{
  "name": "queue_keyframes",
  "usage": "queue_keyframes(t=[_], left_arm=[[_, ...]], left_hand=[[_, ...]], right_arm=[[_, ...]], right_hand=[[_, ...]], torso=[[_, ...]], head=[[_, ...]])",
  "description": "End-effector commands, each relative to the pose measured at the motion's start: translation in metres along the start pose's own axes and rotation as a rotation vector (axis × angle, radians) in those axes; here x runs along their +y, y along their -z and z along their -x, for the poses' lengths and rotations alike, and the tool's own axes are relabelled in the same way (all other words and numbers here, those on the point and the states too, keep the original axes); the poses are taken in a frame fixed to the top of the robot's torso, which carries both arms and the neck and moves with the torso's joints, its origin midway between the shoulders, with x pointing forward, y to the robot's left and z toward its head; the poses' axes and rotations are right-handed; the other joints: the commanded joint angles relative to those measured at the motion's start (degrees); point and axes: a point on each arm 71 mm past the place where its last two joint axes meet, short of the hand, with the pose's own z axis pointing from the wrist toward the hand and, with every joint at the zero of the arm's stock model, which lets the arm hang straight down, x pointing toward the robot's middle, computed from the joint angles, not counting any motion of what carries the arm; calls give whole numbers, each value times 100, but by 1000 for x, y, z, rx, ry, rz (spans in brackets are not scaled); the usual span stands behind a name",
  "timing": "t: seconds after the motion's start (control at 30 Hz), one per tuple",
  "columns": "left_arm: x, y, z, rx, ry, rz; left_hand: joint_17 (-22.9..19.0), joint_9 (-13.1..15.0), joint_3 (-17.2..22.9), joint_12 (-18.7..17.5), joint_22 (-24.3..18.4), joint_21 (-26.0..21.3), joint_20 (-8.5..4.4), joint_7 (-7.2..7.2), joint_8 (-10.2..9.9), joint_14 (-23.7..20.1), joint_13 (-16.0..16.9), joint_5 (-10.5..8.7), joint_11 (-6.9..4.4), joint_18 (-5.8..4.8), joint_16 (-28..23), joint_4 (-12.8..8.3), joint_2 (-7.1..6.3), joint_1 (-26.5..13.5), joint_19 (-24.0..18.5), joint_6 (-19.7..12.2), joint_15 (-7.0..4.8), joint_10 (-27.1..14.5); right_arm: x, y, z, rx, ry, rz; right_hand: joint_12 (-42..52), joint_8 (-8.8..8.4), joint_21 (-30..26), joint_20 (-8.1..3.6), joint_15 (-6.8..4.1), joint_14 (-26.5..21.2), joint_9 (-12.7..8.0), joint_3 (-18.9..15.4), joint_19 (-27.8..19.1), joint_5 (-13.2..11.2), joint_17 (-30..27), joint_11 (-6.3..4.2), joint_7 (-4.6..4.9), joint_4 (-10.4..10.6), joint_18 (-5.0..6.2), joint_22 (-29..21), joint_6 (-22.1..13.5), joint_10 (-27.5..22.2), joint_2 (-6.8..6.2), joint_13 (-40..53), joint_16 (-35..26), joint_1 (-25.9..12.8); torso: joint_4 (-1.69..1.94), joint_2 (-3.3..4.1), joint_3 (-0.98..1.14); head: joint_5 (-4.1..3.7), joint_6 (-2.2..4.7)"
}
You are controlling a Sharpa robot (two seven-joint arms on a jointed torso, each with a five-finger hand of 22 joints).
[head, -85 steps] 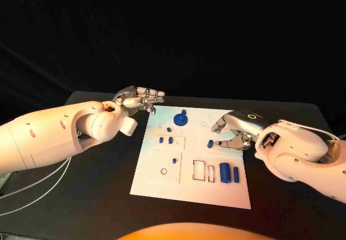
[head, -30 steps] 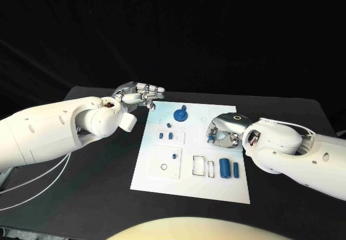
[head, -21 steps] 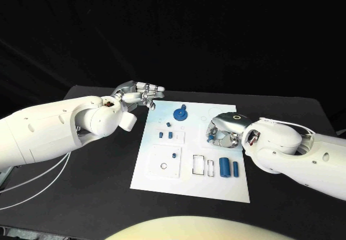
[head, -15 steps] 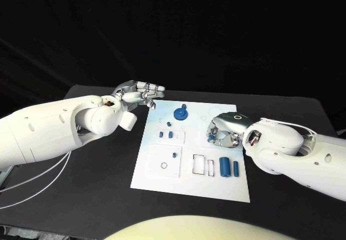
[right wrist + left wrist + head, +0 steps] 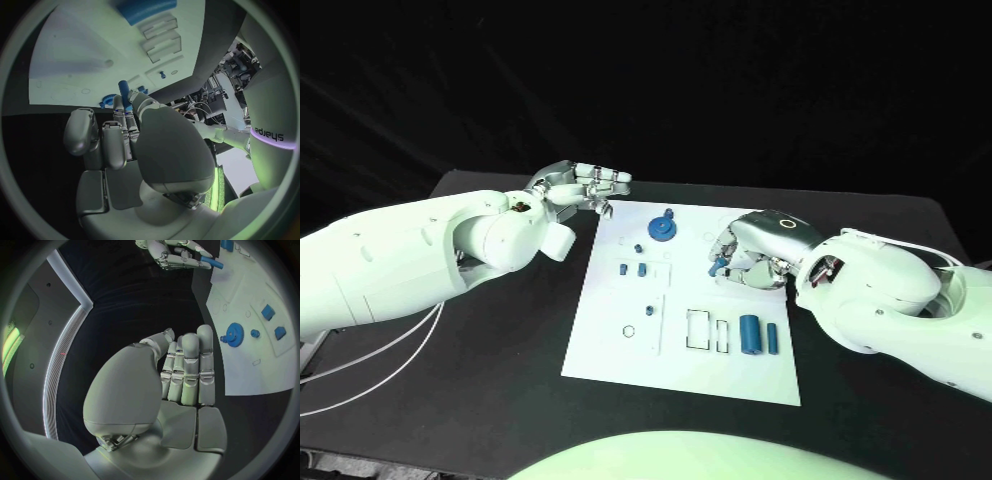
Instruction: Assemble the parts on the task board
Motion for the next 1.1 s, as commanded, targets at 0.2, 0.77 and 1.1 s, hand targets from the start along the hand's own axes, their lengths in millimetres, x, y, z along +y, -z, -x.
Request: queue_keyframes(t=[0.2, 0.77, 1.1], left_arm=[[-1, -2, -5, 23, 1, -9], [-1, -4, -9, 32, 4, -9], [-1, -5, -10, 36, 5, -9]], left_hand=[[-11, -7, -26, 31, -16, -32, 10, 26, -11, -52, 8, 0, 10, 73, -30, -23, 57, 18, -27, -25, -2, -44], [-11, -7, -26, 31, -17, -34, 10, 26, -11, -52, 9, 0, 10, 74, -31, -23, 58, 18, -27, -25, -2, -44], [-11, -7, -26, 31, -17, -34, 10, 26, -11, -52, 9, 0, 10, 74, -31, -23, 58, 18, -27, -25, -2, -44]], right_arm=[[49, -6, -3, -26, -68, 134], [103, -35, -63, 51, -135, 270], [106, -42, -80, 81, -137, 260]], right_hand=[[10, 36, 32, -3, -26, 232, 10, 40, 31, -25, 3, 4, 0, -12, -79, 396, 44, 38, -15, -5, 30, 56], [-5, 28, 19, -4, -21, 232, 12, 73, 27, 13, -5, 14, 15, -30, -77, 396, 38, 38, -20, -13, 28, 60], [-9, 26, 17, -3, -19, 233, 12, 78, 27, 20, -5, 17, 19, -31, -76, 396, 35, 36, -21, -15, 28, 57]], torso=[[9, 6, 3], [5, 12, 0], [1, 14, 4]], head=[[98, -14], [336, -64], [417, -103]])
